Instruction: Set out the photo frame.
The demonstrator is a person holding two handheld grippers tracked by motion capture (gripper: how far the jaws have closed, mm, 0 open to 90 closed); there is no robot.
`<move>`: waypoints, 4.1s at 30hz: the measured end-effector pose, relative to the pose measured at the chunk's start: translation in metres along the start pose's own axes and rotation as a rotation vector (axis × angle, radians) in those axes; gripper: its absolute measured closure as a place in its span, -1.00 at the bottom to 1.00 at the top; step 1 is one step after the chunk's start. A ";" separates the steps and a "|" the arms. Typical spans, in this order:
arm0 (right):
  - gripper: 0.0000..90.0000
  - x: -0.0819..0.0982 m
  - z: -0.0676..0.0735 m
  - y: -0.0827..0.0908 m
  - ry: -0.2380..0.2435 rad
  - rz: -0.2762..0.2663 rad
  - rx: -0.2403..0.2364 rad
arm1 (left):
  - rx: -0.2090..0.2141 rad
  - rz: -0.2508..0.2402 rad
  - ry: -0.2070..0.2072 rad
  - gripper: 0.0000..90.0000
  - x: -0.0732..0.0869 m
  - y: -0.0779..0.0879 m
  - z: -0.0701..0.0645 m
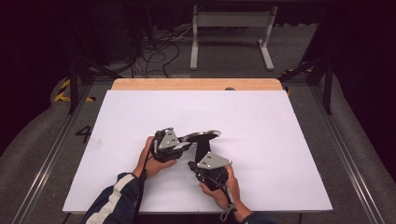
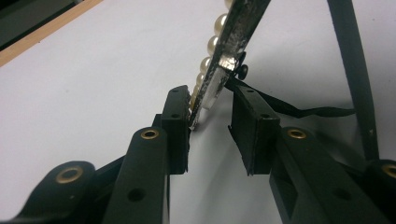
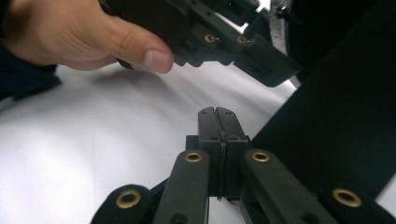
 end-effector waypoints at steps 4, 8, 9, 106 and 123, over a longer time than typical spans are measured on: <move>1.00 0.002 0.006 -0.012 0.017 0.033 0.045 | -0.013 -0.002 0.006 0.63 0.000 0.000 0.000; 1.00 0.004 0.007 -0.016 0.007 0.051 0.075 | -0.022 0.006 -0.012 0.65 -0.001 0.000 -0.001; 1.00 0.004 0.007 -0.017 0.006 0.055 0.081 | -0.024 0.006 -0.017 0.66 -0.001 0.000 -0.001; 1.00 0.020 -0.050 0.026 -0.128 0.066 0.077 | 0.036 -0.008 -0.080 0.66 -0.010 0.007 -0.022; 1.00 0.021 -0.058 0.032 -0.128 0.087 0.082 | 0.034 0.004 -0.124 0.69 -0.015 0.012 -0.034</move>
Point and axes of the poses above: each handheld gripper's, and its own axes: y roughly backward along the jaws, x roughly out of its underside, z roughly to its left, the point moved 1 cm from there along -y, roughly forward along the jaws, and after that the axes turned 7 degrees about -x, right-handed, at the moved point
